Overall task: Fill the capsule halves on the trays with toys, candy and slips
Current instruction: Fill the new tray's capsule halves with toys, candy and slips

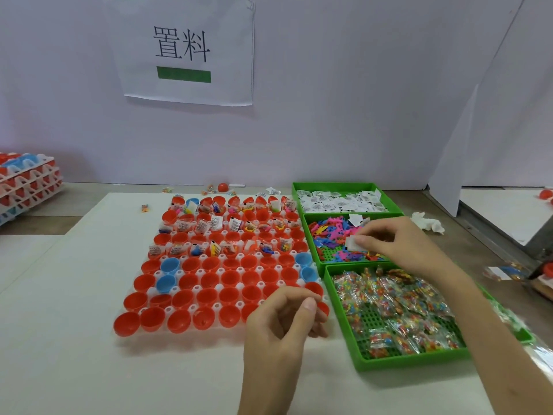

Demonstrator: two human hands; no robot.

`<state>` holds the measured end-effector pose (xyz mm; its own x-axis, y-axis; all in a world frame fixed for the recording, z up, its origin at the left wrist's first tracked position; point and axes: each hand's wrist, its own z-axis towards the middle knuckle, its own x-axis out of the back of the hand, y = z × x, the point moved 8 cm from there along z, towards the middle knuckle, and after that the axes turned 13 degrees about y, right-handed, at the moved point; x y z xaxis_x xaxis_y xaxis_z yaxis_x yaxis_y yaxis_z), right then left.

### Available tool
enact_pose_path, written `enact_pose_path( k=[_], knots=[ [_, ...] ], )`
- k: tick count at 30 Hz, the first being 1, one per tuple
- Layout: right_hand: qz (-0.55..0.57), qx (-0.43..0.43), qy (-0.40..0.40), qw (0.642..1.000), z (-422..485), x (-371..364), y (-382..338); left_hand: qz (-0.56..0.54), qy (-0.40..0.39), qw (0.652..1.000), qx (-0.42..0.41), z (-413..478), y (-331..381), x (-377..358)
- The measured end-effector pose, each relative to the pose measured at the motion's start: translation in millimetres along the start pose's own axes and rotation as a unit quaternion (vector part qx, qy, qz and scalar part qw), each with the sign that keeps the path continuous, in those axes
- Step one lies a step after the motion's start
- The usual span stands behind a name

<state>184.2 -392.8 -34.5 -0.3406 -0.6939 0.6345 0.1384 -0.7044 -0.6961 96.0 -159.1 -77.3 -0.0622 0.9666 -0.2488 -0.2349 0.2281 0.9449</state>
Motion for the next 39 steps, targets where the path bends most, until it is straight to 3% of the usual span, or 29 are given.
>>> enact_pose_path(
  k=[4, 10, 16, 18, 21, 23, 24, 30, 35, 39],
  knots=[
    [0.031, 0.017, -0.040, 0.999, -10, -7, -13, 0.008, -0.013, 1.000, 0.003, -1, 1, -4],
    [0.029, -0.043, 0.159, 0.986, -3, 19, 15, 0.009, 0.009, 1.000, 0.008, 0, -1, 3],
    [0.049, -0.094, 0.176, 0.979, -4, 23, 32, 0.023, 0.001, 1.000, 0.010, 0, -2, 0],
    [0.076, -0.077, 0.134, 0.985, -4, 20, 25, 0.031, -0.003, 1.000, 0.005, -1, -1, -1],
    [0.083, -0.033, -0.080, 0.993, -14, -4, 8, 0.038, -0.002, 0.999, 0.002, -1, -2, -1],
    [0.090, -0.033, -0.219, 0.971, -29, -22, 1, 0.041, -0.001, 0.999, 0.003, 0, -2, -1],
    [0.089, -0.036, -0.251, 0.963, -34, -27, -1, 0.041, -0.001, 0.999, 0.004, -1, -2, -1],
    [0.054, -0.038, -0.216, 0.974, -34, -46, -6, 0.033, -0.002, 0.999, 0.007, -1, -2, 0],
    [-0.012, 0.014, -0.170, 0.985, -29, -47, -8, 0.028, 0.000, 1.000, 0.009, -1, -2, 0],
    [0.034, 0.013, -0.155, 0.987, -28, -39, -10, 0.018, 0.001, 1.000, 0.014, -2, -1, 0]
  ],
)
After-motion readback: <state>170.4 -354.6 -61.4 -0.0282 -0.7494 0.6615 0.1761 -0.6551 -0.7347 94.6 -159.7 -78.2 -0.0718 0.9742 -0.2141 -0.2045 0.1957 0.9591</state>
